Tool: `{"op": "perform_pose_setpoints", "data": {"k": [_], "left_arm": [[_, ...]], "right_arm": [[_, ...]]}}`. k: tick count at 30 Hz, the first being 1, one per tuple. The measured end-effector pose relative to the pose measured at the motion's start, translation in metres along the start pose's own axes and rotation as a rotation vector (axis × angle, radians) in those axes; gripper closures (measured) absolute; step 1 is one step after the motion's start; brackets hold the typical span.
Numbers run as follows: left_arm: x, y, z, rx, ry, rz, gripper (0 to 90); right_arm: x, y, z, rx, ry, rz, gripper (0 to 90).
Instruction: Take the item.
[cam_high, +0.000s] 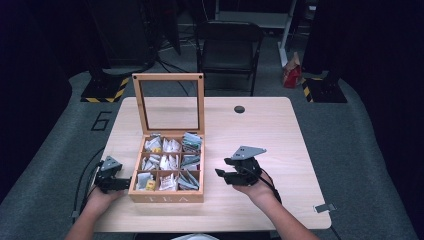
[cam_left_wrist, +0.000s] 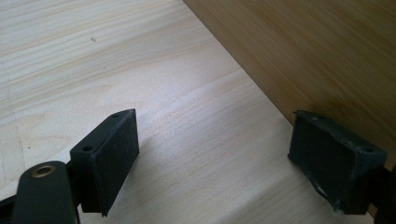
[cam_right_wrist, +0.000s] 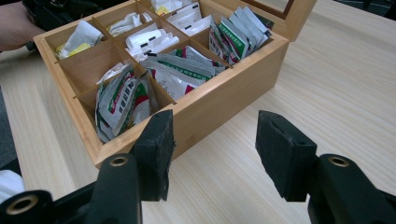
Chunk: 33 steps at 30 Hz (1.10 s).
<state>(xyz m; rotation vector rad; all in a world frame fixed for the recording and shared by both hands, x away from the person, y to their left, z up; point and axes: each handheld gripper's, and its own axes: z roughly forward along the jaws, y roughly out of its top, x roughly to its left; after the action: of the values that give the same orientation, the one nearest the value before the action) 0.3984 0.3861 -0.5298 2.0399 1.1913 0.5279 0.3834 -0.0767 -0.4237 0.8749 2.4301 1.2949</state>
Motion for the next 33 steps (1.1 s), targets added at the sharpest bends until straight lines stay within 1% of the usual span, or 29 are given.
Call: {"op": "perform_pose_setpoints", "data": {"k": [13,17,18,19,22,25,26,27,29,32,33], "left_arm": [[0.0,0.0,0.0,0.0,0.0,-0.001,15.4],[0.0,0.0,0.0,0.0,0.0,0.0,15.4],[0.0,0.0,0.0,0.0,0.0,0.0,15.4],[0.0,0.0,0.0,0.0,0.0,0.0,15.4],[0.0,0.0,0.0,0.0,0.0,0.0,15.4],[0.0,0.0,0.0,0.0,0.0,0.0,15.4],[0.0,0.0,0.0,0.0,0.0,0.0,15.4],[0.0,0.0,0.0,0.001,-0.001,0.0,15.4],[0.0,0.0,0.0,0.0,-0.001,-0.001,15.4],[0.0,0.0,0.0,0.0,-0.001,0.0,15.4],[0.0,0.0,0.0,0.0,-0.001,-0.001,15.4]], "right_arm": [[0.009,0.01,0.012,-0.006,0.028,-0.02,47.5],[0.014,0.012,0.018,0.0,0.037,-0.028,48.6],[0.015,0.012,0.019,0.002,0.041,-0.024,48.7],[0.015,0.013,0.02,0.0,0.044,-0.033,48.7],[0.017,0.014,0.022,0.001,0.049,-0.03,48.6],[0.02,0.016,0.025,-0.004,0.044,-0.019,50.6],[0.02,0.016,0.025,-0.004,0.044,-0.019,50.6],[0.02,0.017,0.027,-0.009,0.048,-0.029,51.8],[0.021,0.018,0.028,-0.009,0.047,-0.021,52.2],[0.021,0.019,0.029,-0.013,0.048,-0.026,52.2],[0.022,0.019,0.031,-0.012,0.052,-0.017,51.7]]}}
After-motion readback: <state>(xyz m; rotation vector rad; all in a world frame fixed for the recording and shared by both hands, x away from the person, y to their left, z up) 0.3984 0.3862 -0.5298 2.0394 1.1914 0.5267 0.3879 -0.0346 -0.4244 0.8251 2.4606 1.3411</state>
